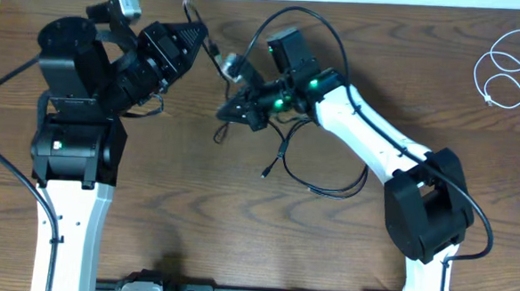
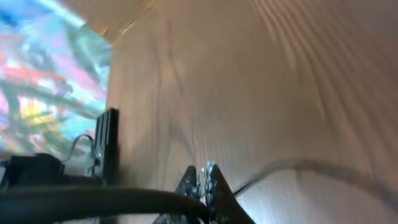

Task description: Untangle cables

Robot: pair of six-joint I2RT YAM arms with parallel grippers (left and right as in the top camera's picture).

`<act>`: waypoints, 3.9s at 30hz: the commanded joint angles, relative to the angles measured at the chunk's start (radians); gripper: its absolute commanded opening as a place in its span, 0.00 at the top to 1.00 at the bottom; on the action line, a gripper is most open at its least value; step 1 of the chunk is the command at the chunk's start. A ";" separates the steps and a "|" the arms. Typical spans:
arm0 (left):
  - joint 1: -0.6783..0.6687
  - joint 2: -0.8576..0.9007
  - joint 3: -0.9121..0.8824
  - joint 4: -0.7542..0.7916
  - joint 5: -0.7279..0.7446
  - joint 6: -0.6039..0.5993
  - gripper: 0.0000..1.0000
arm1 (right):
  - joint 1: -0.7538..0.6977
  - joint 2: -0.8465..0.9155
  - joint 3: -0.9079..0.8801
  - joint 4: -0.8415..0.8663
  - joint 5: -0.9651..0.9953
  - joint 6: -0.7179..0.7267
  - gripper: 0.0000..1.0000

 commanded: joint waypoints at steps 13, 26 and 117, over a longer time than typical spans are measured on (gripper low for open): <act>0.004 0.047 0.003 -0.278 -0.169 0.044 0.77 | -0.065 -0.228 -0.001 -0.397 0.477 0.067 0.99; 0.003 0.072 0.003 -0.401 -0.169 0.081 0.71 | -0.060 -0.488 -0.001 -0.438 0.600 0.091 0.99; 0.003 0.072 -0.015 -0.541 -0.360 0.396 0.50 | -0.912 -0.166 0.270 -0.710 0.505 -0.009 0.01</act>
